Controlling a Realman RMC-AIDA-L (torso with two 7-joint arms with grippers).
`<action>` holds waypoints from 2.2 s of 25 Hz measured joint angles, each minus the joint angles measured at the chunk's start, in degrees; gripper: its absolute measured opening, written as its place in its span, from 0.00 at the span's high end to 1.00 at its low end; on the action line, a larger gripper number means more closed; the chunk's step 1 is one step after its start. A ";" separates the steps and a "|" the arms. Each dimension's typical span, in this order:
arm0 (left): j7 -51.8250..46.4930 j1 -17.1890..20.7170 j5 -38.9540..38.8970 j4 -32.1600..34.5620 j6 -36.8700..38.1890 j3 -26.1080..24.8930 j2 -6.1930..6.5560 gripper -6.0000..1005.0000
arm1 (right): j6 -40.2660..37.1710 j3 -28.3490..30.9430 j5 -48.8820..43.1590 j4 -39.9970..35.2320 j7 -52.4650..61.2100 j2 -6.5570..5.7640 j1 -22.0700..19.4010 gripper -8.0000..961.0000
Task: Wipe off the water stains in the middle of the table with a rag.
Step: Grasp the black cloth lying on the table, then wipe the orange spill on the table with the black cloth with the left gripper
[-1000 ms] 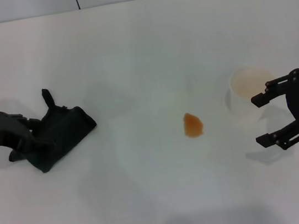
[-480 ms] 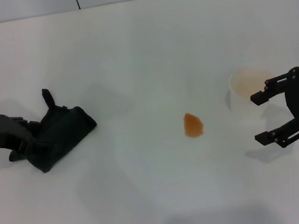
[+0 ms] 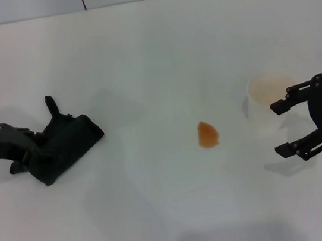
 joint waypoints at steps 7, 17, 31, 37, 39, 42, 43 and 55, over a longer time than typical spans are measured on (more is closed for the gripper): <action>-0.29 -0.28 0.01 -0.02 -0.60 0.08 -0.13 0.32 | -0.01 -0.11 0.00 0.47 0.00 0.00 -0.12 0.12; -1.60 -1.88 2.19 -3.51 -2.95 0.94 -0.52 0.79 | -0.03 -0.59 -0.01 0.69 0.00 0.00 -0.11 0.12; -4.05 -6.24 0.22 -3.68 1.45 1.15 -0.81 0.91 | 0.58 -0.66 -0.10 1.56 -0.86 0.00 -0.48 0.12; -5.89 -11.65 -0.75 -5.33 2.00 2.36 -0.91 0.91 | 1.72 -0.69 -0.07 2.45 -1.65 0.07 -0.98 0.12; -6.58 -14.13 -1.04 -7.24 1.60 2.81 -0.90 0.91 | 1.92 -0.59 -0.05 3.21 -2.10 0.08 -0.99 0.12; -7.52 -17.65 -1.02 -9.82 0.70 3.26 -0.88 0.91 | 2.25 -0.32 0.63 4.59 -3.94 0.08 -0.99 0.12; -7.80 -18.67 -0.99 -10.67 0.19 3.90 -0.91 0.91 | 2.35 -0.29 0.89 4.85 -4.38 0.09 -0.99 0.12; -11.41 -24.90 -6.65 -18.94 -8.63 19.17 -1.45 0.91 | 0.82 -0.46 0.11 4.51 -1.89 -0.46 -0.38 0.12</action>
